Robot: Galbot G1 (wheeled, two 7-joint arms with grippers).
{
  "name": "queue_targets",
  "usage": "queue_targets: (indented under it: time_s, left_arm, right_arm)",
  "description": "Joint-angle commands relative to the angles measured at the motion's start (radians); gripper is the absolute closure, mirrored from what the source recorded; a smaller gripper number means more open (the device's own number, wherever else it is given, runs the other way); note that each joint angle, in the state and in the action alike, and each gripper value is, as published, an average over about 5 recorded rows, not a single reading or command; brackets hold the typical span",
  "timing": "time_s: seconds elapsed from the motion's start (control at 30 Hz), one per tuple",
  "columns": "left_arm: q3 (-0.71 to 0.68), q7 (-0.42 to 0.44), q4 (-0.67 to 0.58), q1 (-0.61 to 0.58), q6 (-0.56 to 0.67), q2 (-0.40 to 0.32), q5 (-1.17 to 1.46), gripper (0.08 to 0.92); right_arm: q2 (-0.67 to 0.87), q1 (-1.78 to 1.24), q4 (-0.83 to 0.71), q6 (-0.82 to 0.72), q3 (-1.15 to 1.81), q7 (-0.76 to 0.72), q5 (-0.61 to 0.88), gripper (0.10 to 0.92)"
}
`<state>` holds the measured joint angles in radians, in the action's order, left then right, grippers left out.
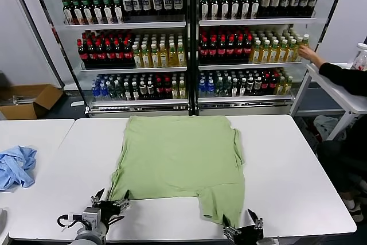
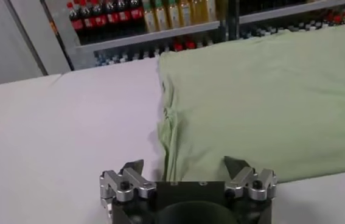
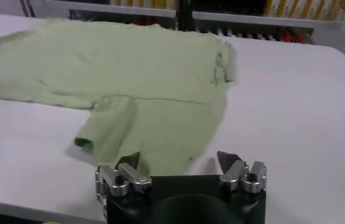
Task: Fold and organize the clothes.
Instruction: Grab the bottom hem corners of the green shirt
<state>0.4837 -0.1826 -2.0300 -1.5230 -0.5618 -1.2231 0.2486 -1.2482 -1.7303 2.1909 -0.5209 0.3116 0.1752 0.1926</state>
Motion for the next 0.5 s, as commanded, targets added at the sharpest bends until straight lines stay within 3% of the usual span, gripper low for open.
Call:
queue_targets:
  time_s: [0.03, 0.5]
  left_arm:
    - [-0.008, -0.007, 0.044, 0.007, -0.017, 0.002, 0.002, 0.308]
    - [-0.006, 0.039, -0.004, -0.011, -0.015, -0.002, 0.138, 0.707]
  right_arm:
    - [-0.004, 0.016, -0.040, -0.022, -0.047, -0.003, 0.017, 0.422]
    - [0.039, -0.017, -0.008, -0.014, 0.006, -0.008, 0.112, 0.829]
